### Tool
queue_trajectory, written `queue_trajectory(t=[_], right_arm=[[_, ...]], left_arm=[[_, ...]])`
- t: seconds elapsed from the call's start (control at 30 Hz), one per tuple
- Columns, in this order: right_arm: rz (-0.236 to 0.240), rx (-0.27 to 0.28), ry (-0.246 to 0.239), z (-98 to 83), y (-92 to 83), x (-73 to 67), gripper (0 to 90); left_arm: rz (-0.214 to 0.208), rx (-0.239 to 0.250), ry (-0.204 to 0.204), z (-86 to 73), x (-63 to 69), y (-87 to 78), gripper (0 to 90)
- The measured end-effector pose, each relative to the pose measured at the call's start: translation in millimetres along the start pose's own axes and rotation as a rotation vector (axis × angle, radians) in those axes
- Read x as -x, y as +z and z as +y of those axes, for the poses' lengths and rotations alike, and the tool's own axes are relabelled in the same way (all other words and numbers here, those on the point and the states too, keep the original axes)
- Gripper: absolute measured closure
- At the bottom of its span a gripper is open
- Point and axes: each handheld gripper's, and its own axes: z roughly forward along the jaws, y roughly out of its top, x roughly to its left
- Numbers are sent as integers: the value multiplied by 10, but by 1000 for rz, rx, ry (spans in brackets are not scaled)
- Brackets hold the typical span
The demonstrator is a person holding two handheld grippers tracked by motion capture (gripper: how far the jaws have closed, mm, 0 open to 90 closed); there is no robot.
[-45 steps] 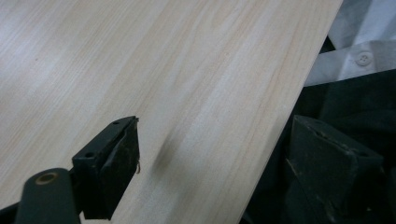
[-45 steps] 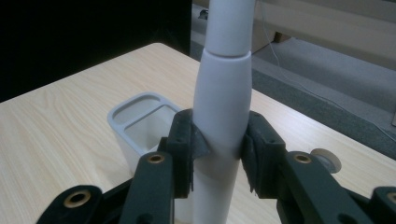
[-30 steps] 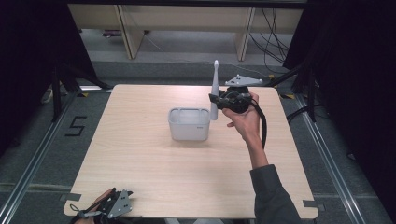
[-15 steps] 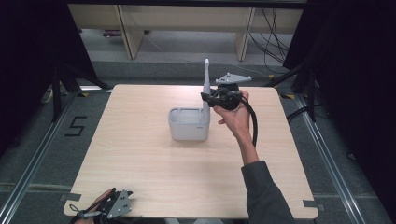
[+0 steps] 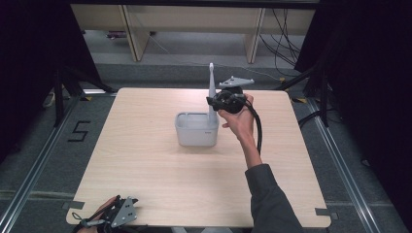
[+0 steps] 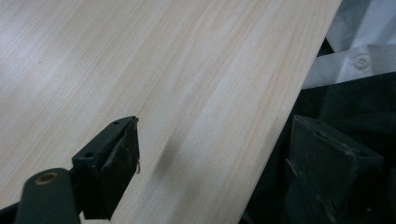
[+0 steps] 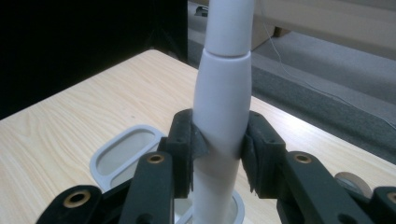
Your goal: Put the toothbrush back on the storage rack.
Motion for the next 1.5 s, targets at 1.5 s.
queue_trajectory(t=[1.5], right_arm=[[16, -97, 25, -443, 280, 15, 665]], left_arm=[[2, -1, 0, -1, -2, 2, 162]])
